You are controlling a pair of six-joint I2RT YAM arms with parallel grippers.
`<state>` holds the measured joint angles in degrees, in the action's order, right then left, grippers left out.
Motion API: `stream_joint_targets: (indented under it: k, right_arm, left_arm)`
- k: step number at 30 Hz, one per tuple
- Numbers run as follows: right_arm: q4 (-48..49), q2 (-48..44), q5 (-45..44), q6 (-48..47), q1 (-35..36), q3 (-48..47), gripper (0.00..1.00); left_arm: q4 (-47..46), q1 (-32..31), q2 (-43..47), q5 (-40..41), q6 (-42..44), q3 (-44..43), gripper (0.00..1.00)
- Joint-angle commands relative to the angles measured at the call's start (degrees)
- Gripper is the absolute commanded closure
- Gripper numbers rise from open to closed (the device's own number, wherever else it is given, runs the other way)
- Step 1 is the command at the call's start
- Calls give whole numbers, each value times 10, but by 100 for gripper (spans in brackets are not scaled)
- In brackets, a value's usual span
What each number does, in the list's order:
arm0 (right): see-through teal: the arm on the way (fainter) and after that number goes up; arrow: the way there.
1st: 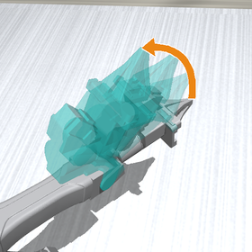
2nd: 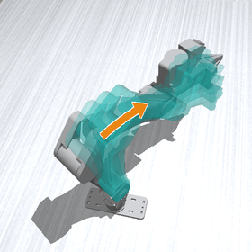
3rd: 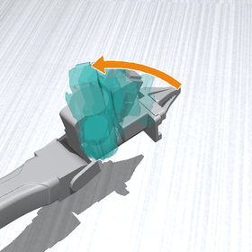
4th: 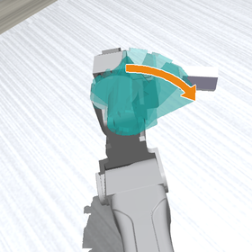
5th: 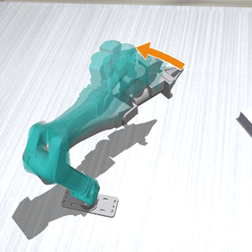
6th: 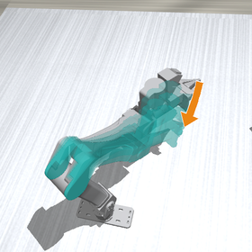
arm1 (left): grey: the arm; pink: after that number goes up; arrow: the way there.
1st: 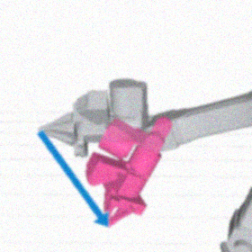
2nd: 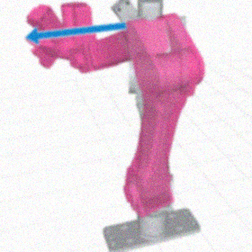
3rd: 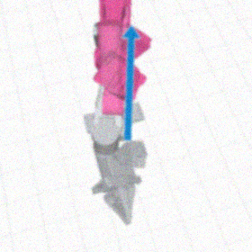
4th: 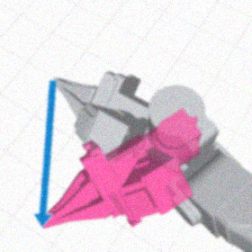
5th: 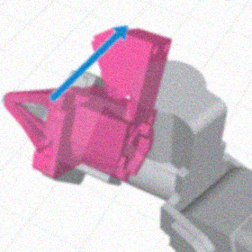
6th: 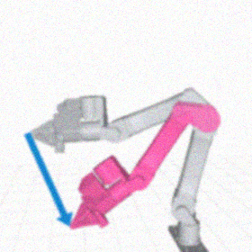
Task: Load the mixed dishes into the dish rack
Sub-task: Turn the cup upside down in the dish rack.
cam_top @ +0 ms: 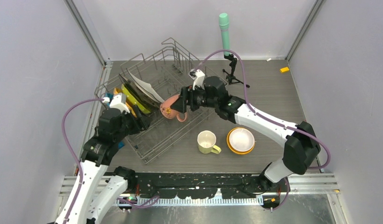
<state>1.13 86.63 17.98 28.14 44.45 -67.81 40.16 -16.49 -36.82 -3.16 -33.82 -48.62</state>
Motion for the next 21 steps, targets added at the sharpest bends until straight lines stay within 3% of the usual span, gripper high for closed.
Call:
stream_joint_targets:
  k: [1,11,21]
  right_arm:
    - [-37,20,0,-63,19,-82,99]
    - [-154,85,-68,-139,84,-181,99]
    - [-214,146,-121,-181,142,-245,100]
  left_arm:
    - [24,-2,28,85,8,-20,36]
    - [34,-2,95,170,-3,-16,29]
    - [35,-2,132,195,-11,-9,25]
